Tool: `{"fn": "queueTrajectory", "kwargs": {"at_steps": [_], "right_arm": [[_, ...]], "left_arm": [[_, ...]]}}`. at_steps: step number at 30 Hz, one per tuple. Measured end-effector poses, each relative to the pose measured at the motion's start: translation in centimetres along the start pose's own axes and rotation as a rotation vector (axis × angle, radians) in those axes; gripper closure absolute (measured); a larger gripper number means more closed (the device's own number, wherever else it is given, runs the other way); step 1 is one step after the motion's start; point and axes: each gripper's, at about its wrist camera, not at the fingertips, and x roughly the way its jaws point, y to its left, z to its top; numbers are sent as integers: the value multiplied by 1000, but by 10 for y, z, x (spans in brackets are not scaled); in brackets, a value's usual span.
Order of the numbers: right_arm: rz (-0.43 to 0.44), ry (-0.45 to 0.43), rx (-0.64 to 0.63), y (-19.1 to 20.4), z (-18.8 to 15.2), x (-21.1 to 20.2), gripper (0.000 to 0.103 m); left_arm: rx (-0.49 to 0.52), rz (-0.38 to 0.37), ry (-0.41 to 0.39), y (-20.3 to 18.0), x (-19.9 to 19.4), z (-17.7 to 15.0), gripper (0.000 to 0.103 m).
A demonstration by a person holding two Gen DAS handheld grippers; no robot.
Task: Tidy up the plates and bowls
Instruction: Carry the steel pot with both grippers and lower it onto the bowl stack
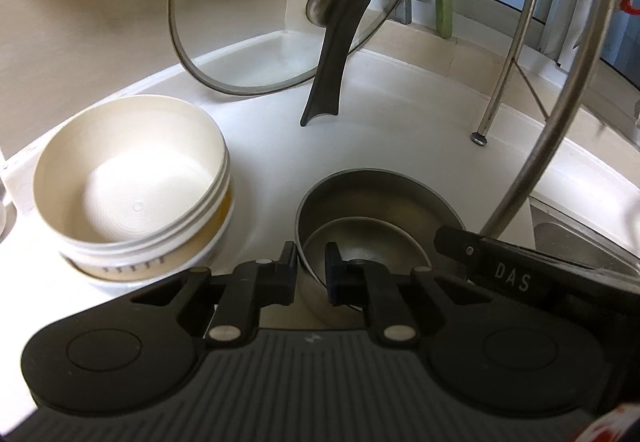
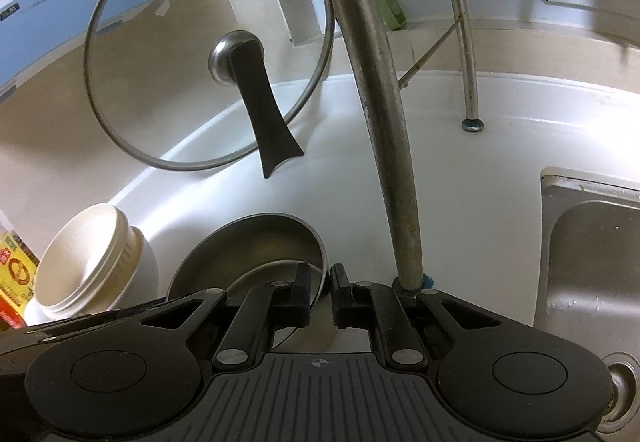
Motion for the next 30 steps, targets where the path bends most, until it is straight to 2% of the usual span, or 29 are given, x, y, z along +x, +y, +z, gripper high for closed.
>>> {"fn": "queueTrajectory", "kwargs": {"at_steps": [19, 30], "right_arm": [[80, 25, -16, 4, -29, -64, 93], [172, 88, -62, 26, -52, -92, 93]], "left_arm": [[-34, 2, -21, 1, -72, -37, 90], [-107, 58, -45, 19, -125, -62, 91]]}}
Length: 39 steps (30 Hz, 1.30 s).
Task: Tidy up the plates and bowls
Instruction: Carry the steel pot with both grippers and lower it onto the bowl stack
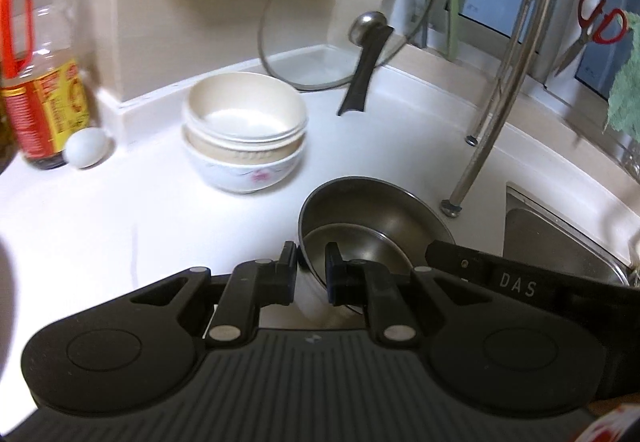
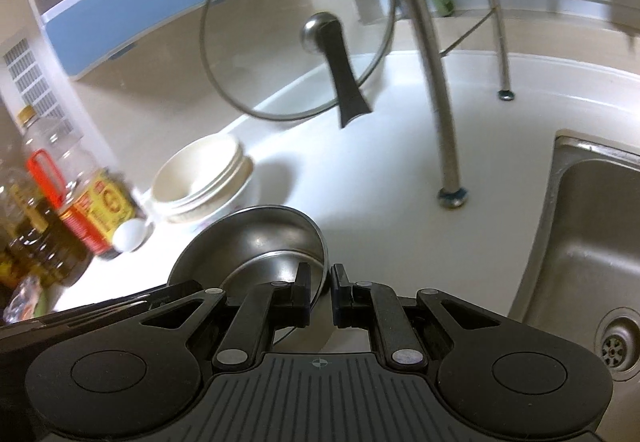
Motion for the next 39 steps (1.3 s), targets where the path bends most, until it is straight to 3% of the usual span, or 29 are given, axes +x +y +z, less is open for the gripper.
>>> {"fn": "queueTrajectory", "kwargs": {"at_steps": [9, 19, 27, 39], "right_arm": [[84, 26, -52, 27, -5, 1, 93], [141, -8, -92, 57, 19, 8, 93], [151, -61, -98, 74, 53, 24, 93], [154, -68, -22, 71, 100, 70, 93]], "left_arm": [[-60, 63, -35, 24, -30, -3, 91], [-72, 91, -103, 44, -37, 24, 90], [-40, 89, -150, 56, -23, 61, 90], [-18, 51, -173, 67, 22, 106, 90]]}}
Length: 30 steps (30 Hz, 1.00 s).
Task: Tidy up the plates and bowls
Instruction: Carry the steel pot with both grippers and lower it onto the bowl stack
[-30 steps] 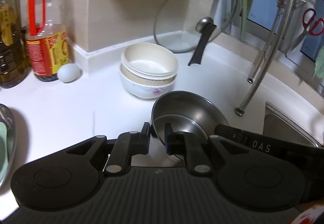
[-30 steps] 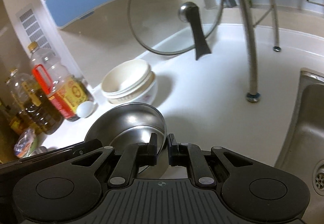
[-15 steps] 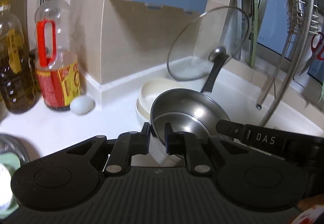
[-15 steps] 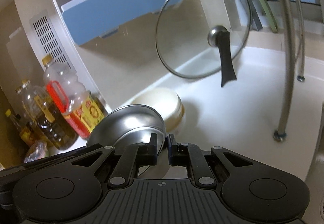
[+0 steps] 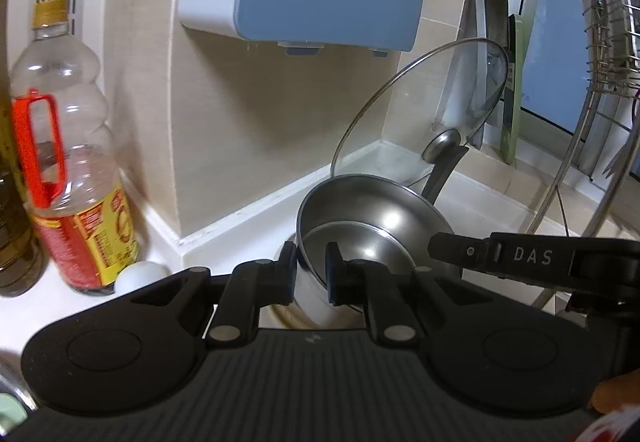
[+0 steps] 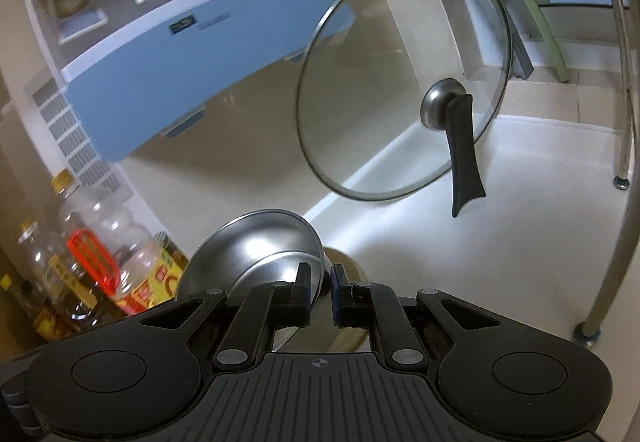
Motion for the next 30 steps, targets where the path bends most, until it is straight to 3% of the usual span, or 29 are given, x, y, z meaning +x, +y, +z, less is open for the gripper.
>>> {"fn": "queueTrajectory", "kwargs": {"at_steps": [14, 30], "right_arm": [[-32, 10, 20, -11, -2, 37, 93], [-73, 47, 37, -16, -15, 50, 93]], "left_arm": [[11, -14, 54, 10, 39, -5, 90], [35, -21, 80, 14, 49, -14, 90]]}}
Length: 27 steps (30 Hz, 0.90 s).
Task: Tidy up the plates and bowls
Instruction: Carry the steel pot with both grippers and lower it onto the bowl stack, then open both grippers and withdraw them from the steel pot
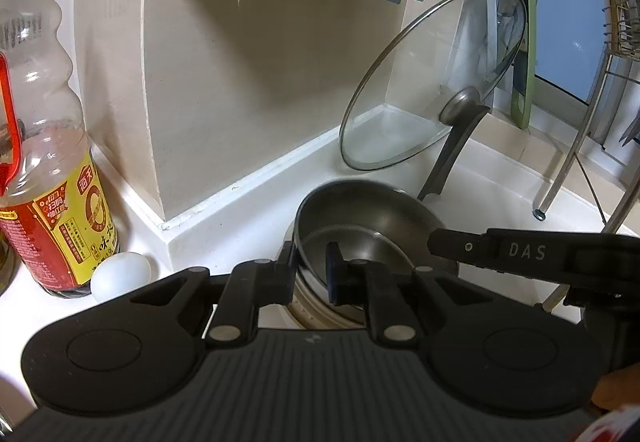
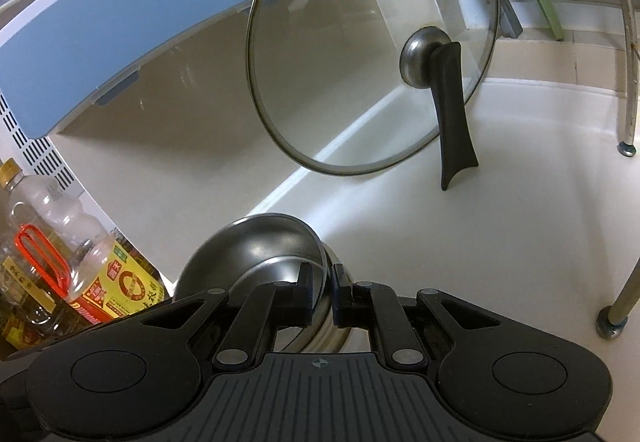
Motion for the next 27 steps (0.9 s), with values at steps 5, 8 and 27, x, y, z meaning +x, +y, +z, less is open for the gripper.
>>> {"fn": "queueTrajectory", "kwargs": {"at_steps": [5, 8, 27], "right_arm": [[-5, -7, 11, 0, -1, -2, 93], [-9, -13, 15, 0, -2, -4, 92], [48, -39, 35, 1, -11, -55, 44]], "left_arm": [[-1, -5, 10, 1, 1, 0, 90], [1, -7, 7, 1, 0, 0, 90], [-23, -1, -11, 4, -60, -11, 82]]}}
